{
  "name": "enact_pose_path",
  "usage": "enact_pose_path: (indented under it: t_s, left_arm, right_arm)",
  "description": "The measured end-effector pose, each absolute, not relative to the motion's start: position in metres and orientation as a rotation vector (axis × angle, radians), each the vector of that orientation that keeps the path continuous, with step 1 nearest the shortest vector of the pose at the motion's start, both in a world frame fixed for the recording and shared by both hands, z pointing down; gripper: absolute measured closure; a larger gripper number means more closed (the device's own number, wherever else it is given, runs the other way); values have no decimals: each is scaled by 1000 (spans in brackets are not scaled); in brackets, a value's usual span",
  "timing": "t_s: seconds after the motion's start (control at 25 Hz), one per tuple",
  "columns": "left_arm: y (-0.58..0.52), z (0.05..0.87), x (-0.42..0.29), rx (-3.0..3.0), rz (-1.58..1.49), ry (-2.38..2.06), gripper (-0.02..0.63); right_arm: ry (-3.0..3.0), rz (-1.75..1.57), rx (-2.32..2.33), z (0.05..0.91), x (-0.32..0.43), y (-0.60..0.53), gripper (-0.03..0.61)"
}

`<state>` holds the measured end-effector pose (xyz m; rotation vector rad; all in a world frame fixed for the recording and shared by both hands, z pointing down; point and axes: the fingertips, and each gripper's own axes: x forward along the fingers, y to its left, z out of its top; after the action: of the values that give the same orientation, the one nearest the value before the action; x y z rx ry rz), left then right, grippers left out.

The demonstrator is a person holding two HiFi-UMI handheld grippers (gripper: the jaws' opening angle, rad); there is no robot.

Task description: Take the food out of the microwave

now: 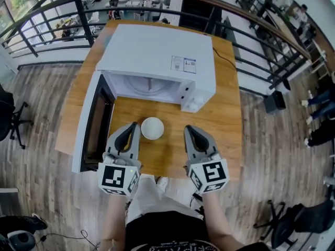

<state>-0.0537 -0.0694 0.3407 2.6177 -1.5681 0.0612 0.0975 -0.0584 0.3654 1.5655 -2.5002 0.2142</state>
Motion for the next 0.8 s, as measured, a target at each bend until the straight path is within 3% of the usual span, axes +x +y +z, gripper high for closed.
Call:
enact_pose_path:
  t_s: [0.4, 0.8]
  left_arm:
    - [-29, 261, -45, 2702, -86, -1555, 583]
    - [16, 259, -45, 2683, -110, -1571, 583]
  right_arm:
    - [-2536, 142, 1651, 301, 135, -16, 545]
    - [-2559, 115, 1706, 278, 164, 33, 546]
